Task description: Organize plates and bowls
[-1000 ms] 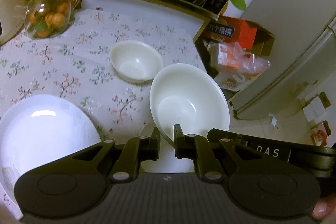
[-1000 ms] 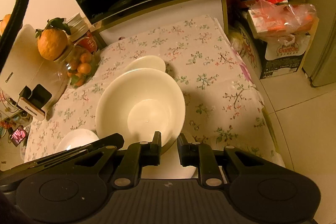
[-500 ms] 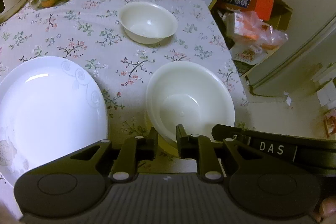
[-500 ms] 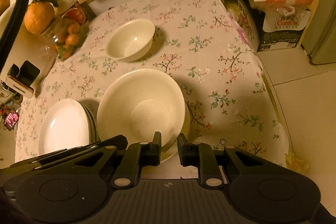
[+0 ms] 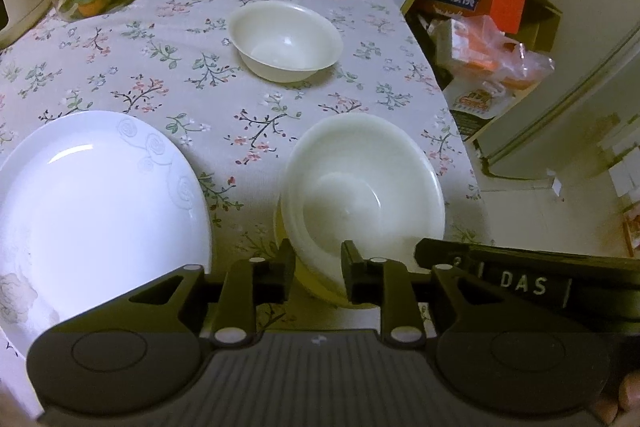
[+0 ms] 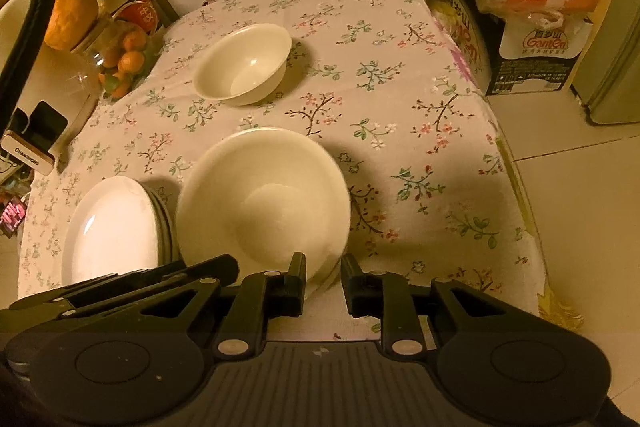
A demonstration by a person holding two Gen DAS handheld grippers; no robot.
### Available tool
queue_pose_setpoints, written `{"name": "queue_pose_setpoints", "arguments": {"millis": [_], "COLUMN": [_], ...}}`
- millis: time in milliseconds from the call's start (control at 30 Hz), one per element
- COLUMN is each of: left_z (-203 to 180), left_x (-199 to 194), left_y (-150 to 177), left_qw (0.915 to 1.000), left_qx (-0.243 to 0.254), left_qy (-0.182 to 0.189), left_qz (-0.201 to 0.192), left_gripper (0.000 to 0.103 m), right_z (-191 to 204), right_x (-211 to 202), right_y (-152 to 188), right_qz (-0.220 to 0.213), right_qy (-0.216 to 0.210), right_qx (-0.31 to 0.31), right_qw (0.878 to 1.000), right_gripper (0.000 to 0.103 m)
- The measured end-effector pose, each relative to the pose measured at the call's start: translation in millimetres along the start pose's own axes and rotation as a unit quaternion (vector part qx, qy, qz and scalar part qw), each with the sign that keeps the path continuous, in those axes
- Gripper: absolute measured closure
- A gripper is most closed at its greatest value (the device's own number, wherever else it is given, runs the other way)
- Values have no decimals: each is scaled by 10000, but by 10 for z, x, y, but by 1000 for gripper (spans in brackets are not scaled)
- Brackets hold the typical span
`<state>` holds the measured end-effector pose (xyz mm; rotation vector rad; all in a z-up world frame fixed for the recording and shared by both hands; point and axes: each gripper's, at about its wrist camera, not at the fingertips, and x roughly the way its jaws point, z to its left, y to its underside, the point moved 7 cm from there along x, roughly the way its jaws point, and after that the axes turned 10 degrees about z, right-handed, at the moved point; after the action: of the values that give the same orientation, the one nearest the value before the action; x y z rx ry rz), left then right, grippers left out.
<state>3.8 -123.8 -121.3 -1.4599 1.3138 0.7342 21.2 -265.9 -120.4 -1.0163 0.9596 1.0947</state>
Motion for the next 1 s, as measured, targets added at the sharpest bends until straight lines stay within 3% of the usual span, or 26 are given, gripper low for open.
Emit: {"name": "queue_pose_setpoints", "arguments": {"millis": [333,467,633,900,1000], "left_z": [95,145,216,356,402], "left_x": [-93,-171,-320,-274,-230], "left_y": [-78,-143,-330,-629,-745], "left_qw": [9999,9997,9989,9976,9970], "left_qx": [-153,-226,-312,-476,-482], "left_qy": [2,88,137,-44,-142], "left_qz": [-10,-30,-325,-504,-597], "left_gripper": [51,50,48,50,51], "right_z": [-62,-55,-71,-66,-19], "right_x": [-66,-55,-97,-144,-136], "right_y": [-82,-117,-186,-436,-549], "right_qz": [-153,-159,-254,-449,-473], "right_qy": [17,32,-16,-53,-45], "right_qx": [76,95,183,325,256], "right_qw": [9999,9998,9995,9984,9985], "right_gripper": [70,68,68,66,59]}}
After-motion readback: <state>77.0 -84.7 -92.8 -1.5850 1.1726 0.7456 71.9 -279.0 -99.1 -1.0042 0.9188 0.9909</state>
